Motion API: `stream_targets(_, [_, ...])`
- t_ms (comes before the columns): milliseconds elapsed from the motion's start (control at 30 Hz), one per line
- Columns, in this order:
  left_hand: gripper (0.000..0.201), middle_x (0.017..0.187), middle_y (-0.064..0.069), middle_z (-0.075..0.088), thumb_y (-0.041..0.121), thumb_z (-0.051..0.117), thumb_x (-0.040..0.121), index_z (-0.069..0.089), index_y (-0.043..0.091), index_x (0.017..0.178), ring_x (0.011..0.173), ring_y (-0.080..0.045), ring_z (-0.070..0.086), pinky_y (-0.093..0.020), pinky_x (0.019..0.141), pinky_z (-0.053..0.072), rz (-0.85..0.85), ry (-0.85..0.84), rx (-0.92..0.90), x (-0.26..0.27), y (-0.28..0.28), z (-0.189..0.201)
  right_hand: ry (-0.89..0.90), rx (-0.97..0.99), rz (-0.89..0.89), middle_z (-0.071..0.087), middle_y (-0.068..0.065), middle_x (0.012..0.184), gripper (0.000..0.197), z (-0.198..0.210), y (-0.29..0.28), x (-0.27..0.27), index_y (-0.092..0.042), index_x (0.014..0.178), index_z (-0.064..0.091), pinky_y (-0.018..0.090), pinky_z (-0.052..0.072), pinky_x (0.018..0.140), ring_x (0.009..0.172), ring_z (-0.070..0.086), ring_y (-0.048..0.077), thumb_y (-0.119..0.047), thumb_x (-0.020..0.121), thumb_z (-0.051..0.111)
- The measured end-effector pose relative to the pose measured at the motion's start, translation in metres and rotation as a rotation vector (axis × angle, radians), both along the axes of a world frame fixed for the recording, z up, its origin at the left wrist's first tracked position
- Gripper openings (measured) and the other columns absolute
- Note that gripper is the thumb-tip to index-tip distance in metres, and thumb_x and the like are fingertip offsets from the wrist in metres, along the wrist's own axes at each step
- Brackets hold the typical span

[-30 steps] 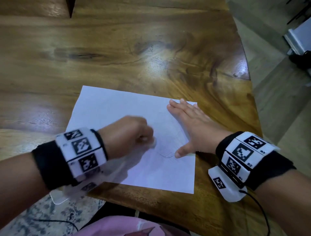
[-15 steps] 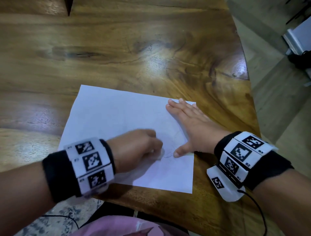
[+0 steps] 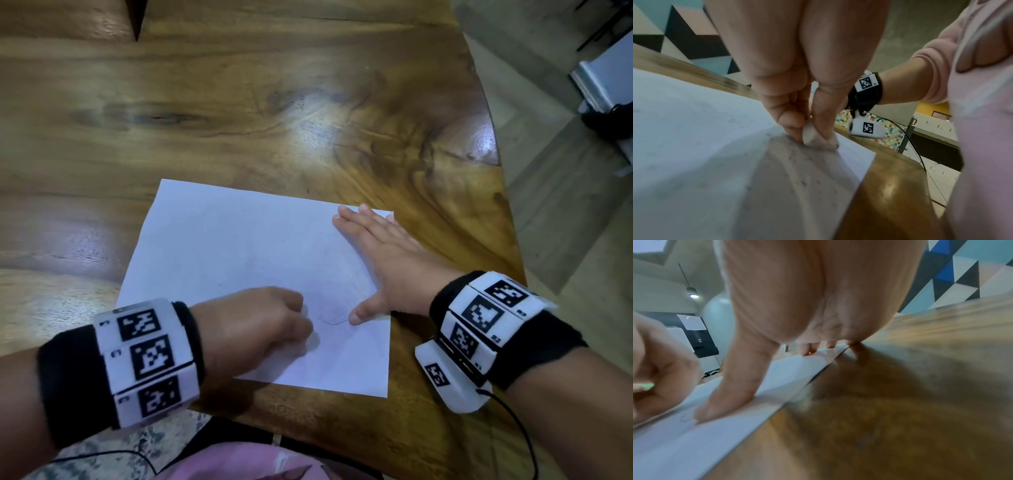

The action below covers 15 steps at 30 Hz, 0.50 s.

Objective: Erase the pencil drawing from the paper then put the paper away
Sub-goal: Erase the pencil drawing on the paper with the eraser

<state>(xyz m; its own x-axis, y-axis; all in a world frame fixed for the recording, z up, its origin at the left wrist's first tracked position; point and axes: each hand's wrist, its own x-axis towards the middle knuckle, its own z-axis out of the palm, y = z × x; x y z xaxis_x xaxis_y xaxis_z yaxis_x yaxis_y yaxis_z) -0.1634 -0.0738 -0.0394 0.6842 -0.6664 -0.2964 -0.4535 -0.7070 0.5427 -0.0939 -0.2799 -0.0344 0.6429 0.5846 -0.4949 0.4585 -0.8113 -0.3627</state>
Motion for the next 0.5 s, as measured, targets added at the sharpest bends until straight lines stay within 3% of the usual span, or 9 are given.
stream_targets(100, [0.015, 0.059, 0.013, 0.053, 0.017, 0.061, 0.07, 0.055, 0.021, 0.056, 0.058, -0.006, 0.049, -0.017, 0.054, 0.034, 0.02, 0.034, -0.012, 0.013, 0.003, 0.006, -0.009, -0.001, -0.023, -0.025, -0.014, 0.153, 0.136, -0.001, 0.001, 0.0, -0.024, 0.148, -0.012, 0.027, -0.015, 0.114, 0.131, -0.029, -0.005, -0.053, 0.054, 0.082])
stream_targets(200, [0.007, 0.071, 0.003, 0.053, 0.017, 0.063, 0.075, 0.062, 0.02, 0.068, 0.064, -0.015, 0.051, -0.022, 0.061, 0.039, 0.114, -0.018, -0.05, 0.037, 0.007, 0.012, -0.017, 0.002, -0.072, -0.024, -0.014, 0.153, 0.137, 0.0, 0.0, -0.001, -0.024, 0.149, -0.009, 0.025, -0.012, 0.113, 0.133, -0.03, -0.001, -0.052, 0.052, 0.084])
stream_targets(267, [0.004, 0.078, -0.003, 0.06, 0.022, 0.065, 0.077, 0.066, 0.019, 0.079, 0.069, -0.018, 0.052, -0.023, 0.064, 0.04, 0.161, -0.005, -0.03, 0.049, 0.007, 0.018, -0.026, 0.004, -0.113, -0.019, -0.017, 0.153, 0.136, 0.002, 0.0, -0.003, -0.026, 0.149, -0.006, 0.028, -0.003, 0.116, 0.139, -0.025, 0.005, -0.053, 0.051, 0.084])
stream_targets(367, [0.014, 0.079, -0.002, 0.066, 0.015, 0.066, 0.073, 0.069, 0.02, 0.085, 0.069, -0.013, 0.051, -0.007, 0.059, 0.033, 0.203, 0.012, 0.024, 0.066, -0.001, 0.024, -0.015, 0.041, -0.174, -0.01, -0.02, 0.153, 0.133, 0.004, -0.001, -0.004, -0.025, 0.15, -0.002, 0.022, 0.002, 0.114, 0.141, -0.015, 0.004, -0.048, 0.052, 0.086])
stream_targets(433, [0.019, 0.076, -0.002, 0.067, 0.01, 0.063, 0.072, 0.07, 0.02, 0.087, 0.069, -0.017, 0.055, -0.012, 0.056, 0.034, 0.28, -0.04, 0.014, 0.085, -0.008, 0.027, -0.01, 0.066, -0.182, -0.008, -0.019, 0.154, 0.13, 0.005, -0.002, -0.004, -0.023, 0.15, 0.001, 0.017, -0.001, 0.11, 0.141, -0.014, 0.001, -0.045, 0.053, 0.086])
stream_targets(500, [0.017, 0.08, -0.005, 0.069, 0.013, 0.065, 0.073, 0.07, 0.017, 0.089, 0.071, -0.02, 0.057, -0.024, 0.062, 0.036, 0.342, -0.104, -0.015, 0.104, -0.02, 0.027, -0.026, 0.056, -0.157, -0.01, -0.018, 0.155, 0.13, 0.004, -0.003, -0.004, -0.023, 0.15, 0.0, 0.017, -0.006, 0.11, 0.14, -0.016, -0.001, -0.048, 0.054, 0.085])
